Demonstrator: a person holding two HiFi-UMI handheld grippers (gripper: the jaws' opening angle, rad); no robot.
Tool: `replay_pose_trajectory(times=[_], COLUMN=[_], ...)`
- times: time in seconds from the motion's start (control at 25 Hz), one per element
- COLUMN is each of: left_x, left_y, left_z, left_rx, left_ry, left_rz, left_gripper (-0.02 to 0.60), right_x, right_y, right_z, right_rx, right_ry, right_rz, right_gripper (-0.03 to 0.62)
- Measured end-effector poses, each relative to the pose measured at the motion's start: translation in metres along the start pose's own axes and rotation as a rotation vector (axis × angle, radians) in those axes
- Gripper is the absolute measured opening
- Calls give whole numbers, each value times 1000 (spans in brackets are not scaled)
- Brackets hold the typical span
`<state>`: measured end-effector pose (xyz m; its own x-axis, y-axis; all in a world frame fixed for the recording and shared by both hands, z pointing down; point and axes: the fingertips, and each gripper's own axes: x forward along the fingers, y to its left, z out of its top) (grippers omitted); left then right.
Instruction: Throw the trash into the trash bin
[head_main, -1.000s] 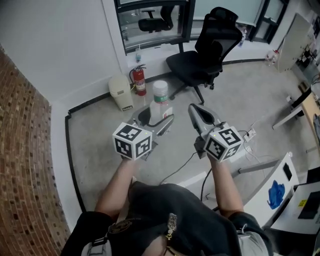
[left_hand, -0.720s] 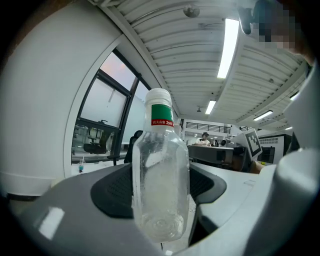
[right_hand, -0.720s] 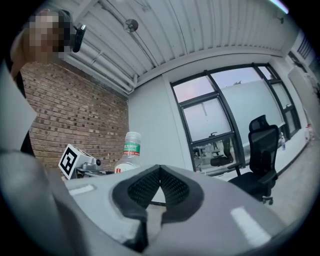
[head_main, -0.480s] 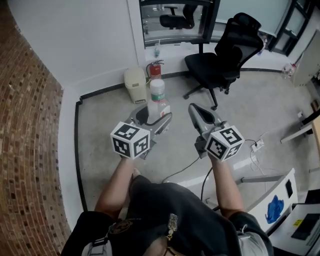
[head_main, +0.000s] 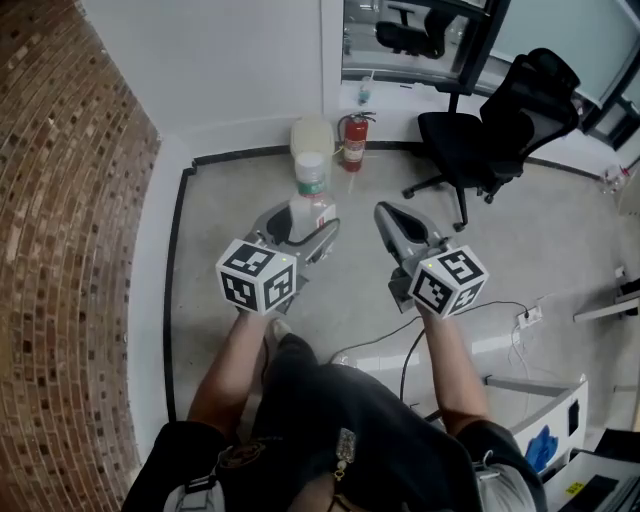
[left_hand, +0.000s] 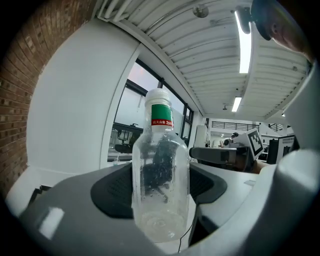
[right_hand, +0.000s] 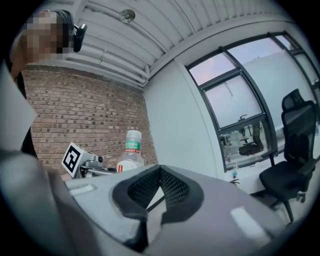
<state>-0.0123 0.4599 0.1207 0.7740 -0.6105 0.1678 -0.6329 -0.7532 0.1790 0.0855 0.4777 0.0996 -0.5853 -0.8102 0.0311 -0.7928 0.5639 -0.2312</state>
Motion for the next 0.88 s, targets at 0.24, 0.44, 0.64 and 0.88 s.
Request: replay_pose_trajectory(times=[0.24, 0.44, 0.64, 0.88], left_x=[-7, -3, 9, 17], left_y=[44, 89, 138, 192], left_z=[-6, -8, -5, -3], left_rx=[-26, -45, -49, -54], left_ry=[14, 26, 41, 64], left_rz=[31, 20, -12, -50], left_gripper=[313, 313, 313, 312], right_x=[45, 93, 146, 202], right_y=[8, 10, 6, 4], right_z=[-13, -18, -20, -25], right_rx=[7, 5, -1, -5], right_ry=[45, 67, 83, 108], right_rz=[36, 39, 25, -1], right_gripper=[2, 2, 2, 2])
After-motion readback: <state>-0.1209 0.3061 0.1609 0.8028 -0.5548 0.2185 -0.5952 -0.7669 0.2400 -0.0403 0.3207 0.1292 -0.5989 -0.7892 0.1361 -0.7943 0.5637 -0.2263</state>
